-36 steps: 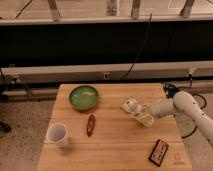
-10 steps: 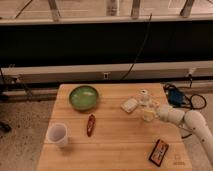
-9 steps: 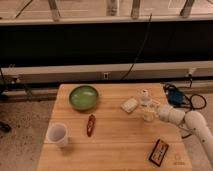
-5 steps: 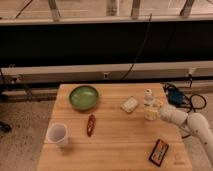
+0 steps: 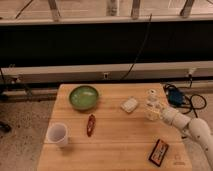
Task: Stand the bottle upright
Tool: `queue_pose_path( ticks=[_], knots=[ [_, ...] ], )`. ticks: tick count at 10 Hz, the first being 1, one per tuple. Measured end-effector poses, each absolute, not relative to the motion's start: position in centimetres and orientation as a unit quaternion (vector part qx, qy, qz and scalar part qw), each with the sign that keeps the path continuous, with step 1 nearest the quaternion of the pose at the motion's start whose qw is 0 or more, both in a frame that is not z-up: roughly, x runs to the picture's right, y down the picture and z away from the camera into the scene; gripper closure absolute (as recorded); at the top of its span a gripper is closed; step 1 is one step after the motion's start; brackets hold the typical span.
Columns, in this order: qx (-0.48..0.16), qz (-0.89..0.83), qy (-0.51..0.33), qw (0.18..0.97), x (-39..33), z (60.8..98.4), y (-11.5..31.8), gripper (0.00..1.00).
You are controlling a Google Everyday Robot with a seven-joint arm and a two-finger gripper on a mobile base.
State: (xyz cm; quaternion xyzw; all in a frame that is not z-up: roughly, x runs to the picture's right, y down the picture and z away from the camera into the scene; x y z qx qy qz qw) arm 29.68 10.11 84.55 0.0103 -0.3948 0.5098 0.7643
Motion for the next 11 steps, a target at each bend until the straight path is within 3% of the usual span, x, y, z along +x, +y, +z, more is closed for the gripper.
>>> queue_pose_path(
  ticks=[3,11],
  knots=[
    [0.010,0.508,-0.395,0.766,29.5,84.5,9.9,0.96],
    [0.046,0.531,-0.400,0.745,29.8,84.1,11.5,0.21]
  ],
)
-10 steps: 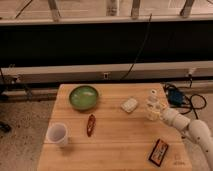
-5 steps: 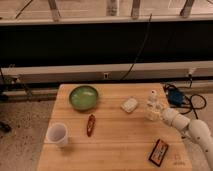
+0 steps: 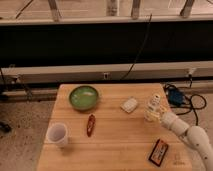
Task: Stand the bottle upright
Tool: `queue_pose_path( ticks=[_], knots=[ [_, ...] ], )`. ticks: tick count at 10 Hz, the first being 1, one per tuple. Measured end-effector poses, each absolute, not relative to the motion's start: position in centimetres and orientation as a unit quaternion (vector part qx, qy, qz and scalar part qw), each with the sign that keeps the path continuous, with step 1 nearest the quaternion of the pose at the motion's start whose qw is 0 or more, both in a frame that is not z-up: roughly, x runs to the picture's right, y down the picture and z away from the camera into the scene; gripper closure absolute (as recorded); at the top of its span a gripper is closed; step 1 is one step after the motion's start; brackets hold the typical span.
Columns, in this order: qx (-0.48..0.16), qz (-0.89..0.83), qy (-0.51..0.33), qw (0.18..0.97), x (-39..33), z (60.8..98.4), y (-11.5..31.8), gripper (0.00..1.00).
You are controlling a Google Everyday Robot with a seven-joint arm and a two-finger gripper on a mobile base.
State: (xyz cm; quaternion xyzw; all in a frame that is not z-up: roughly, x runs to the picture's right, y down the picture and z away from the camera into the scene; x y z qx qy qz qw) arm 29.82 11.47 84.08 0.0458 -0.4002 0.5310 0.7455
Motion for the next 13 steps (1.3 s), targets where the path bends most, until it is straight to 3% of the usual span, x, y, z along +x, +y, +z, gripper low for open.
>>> queue_pose_path(
  ticks=[7,13],
  knots=[
    [0.099,0.558,-0.408,0.716,30.0,82.4,15.3,0.20],
    [0.103,0.551,-0.411,0.719,30.2,82.9,15.0,0.20]
  ],
)
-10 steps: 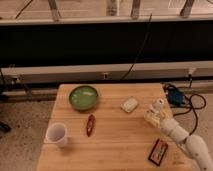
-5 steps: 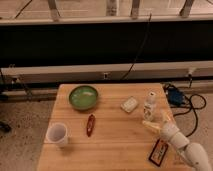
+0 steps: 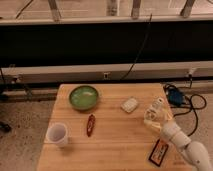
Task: Stand the bottle upright
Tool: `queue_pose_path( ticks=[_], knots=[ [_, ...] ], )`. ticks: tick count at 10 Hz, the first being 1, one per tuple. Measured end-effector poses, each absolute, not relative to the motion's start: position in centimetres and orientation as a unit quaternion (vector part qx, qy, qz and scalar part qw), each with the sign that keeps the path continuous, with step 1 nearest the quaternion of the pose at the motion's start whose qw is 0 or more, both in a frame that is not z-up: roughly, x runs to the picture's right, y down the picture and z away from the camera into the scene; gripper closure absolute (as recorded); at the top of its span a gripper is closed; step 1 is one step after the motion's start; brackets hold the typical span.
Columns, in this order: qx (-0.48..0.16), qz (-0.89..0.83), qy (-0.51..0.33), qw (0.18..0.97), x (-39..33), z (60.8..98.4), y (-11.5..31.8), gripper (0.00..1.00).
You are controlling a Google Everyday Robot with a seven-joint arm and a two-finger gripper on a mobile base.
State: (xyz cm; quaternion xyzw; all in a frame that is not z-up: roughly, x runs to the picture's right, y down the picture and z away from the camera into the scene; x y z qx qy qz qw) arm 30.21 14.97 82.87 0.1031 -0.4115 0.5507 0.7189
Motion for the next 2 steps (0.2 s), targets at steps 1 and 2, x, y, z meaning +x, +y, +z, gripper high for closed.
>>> queue_pose_path(
  ticks=[1,2],
  knots=[
    [0.101,0.553,-0.413,0.717,29.87,83.17,15.16,0.20],
    [0.101,0.556,-0.411,0.715,29.91,83.42,15.23,0.20]
  ],
)
